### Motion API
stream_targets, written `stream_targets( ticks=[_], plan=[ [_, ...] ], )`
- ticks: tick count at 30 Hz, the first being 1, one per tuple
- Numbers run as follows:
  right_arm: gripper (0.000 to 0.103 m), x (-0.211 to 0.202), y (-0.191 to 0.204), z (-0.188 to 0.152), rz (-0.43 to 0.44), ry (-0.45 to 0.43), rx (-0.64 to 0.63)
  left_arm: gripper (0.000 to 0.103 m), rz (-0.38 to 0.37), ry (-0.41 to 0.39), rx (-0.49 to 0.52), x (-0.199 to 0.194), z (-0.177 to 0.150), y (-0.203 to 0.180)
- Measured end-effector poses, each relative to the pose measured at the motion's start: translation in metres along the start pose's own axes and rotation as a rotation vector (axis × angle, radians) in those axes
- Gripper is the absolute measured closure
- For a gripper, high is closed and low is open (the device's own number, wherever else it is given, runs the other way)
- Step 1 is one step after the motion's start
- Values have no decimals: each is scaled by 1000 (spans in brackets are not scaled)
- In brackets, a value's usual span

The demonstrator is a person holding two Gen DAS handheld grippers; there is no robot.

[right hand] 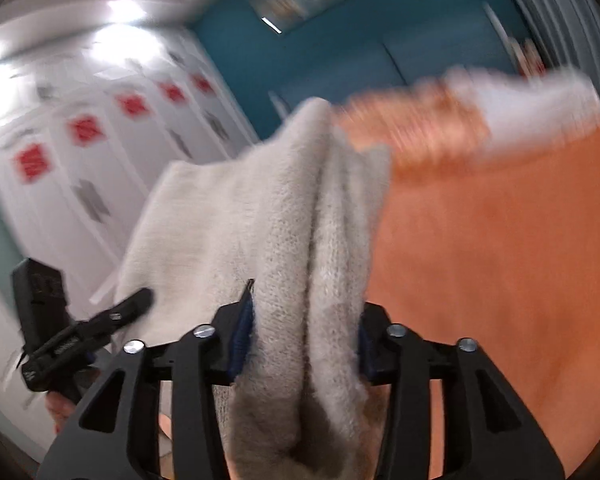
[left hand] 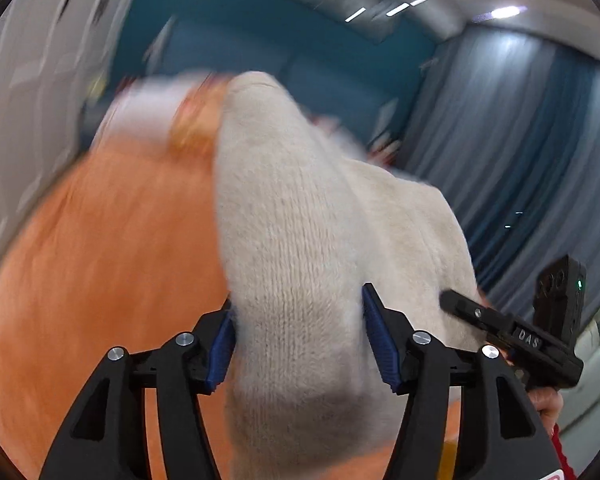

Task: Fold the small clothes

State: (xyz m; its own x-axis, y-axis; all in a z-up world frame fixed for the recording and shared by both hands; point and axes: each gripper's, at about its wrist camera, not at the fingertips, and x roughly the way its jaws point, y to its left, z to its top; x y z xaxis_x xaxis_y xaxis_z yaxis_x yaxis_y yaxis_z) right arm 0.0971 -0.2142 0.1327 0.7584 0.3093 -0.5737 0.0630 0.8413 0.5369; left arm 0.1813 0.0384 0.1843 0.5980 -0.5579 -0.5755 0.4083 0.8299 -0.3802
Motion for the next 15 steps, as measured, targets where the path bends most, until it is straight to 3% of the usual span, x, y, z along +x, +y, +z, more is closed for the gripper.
stream_targets(
  ticks=[3,4,6,9,12,15],
  plan=[
    [65,56,-56,-62,-172,193,105,53,176,170,-73,55,-60,60],
    [66,57,-65,-78,-172,211,133,53,214,210,-94,60,-84,76],
    [66,44,-72,-108,-166,212,143,53,201,226,-133,50,-110,91],
    [66,36,-62,-121,-173,229,95,53,187,217,-197,34,-132,98],
    [65,45,-44,-110,-174,227,37,53,171,196,-223,34,-130,85],
    [64,62,-37,-100,-168,236,29,50,179,188,-180,50,-115,76]
  ],
)
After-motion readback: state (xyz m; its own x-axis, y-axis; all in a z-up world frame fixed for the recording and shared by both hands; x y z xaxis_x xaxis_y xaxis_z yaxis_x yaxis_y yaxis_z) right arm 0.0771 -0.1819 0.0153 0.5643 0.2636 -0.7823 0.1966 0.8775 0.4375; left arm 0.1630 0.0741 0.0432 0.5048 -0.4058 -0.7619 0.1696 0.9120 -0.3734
